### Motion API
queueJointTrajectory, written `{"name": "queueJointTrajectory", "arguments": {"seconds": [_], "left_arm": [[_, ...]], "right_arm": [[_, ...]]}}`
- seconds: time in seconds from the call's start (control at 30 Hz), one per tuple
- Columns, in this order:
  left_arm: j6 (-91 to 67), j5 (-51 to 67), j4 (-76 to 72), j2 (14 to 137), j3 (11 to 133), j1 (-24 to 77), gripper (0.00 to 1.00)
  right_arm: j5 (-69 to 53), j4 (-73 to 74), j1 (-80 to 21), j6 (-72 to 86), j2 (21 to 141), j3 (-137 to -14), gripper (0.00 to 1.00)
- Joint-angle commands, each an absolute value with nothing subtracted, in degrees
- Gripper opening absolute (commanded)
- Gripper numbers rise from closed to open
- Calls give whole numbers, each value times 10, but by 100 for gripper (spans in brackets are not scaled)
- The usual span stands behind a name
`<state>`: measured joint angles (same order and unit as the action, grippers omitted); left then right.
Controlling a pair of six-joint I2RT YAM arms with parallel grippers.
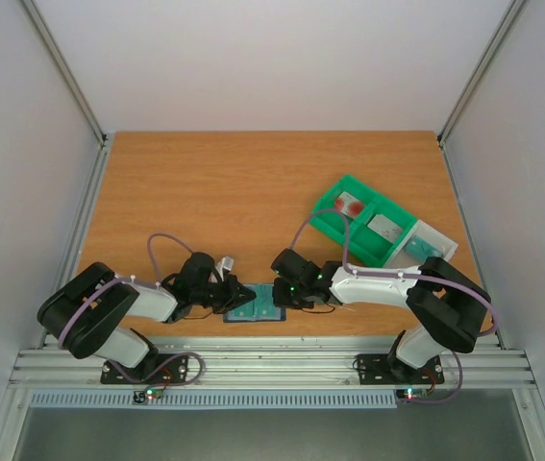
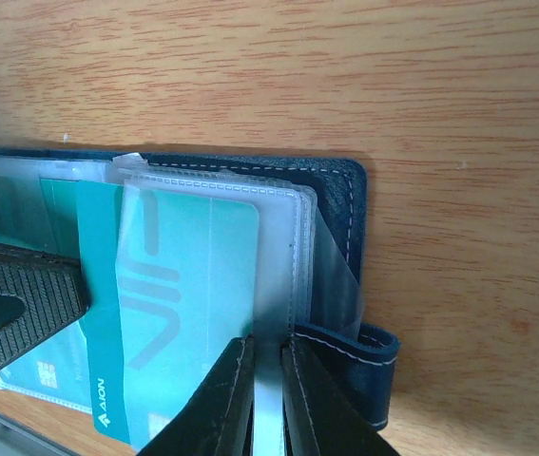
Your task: Take the credit cards out of the card holder
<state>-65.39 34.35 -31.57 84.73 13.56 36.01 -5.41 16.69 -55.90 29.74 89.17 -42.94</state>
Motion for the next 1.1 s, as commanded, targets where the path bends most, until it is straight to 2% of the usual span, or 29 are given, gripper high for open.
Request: {"name": "queueJointTrajectory", "arguments": {"seconds": [0.0, 0.27, 0.4, 0.57, 0.63, 0.77, 1.07], "left_arm": [[-645, 346, -351, 841, 130, 361, 1], [-638, 347, -340, 832, 135, 362, 0], [-641, 353, -357, 842, 135, 363, 9], [-646, 350, -370, 850, 134, 364, 12], [-646, 351, -373, 851, 134, 364, 11], [-645, 353, -376, 852, 134, 366, 1], [-650, 352, -366, 830, 133, 368, 0]], "right_arm": [[-34, 190, -563, 303, 896, -411, 11], [-39, 180, -562, 306, 897, -407, 11], [-39, 176, -563, 307, 898, -405, 10], [-39, 176, -562, 308, 897, -404, 10], [-38, 176, -562, 309, 896, -403, 10], [-38, 172, -563, 311, 893, -398, 10], [-36, 167, -562, 317, 890, -393, 10]]}}
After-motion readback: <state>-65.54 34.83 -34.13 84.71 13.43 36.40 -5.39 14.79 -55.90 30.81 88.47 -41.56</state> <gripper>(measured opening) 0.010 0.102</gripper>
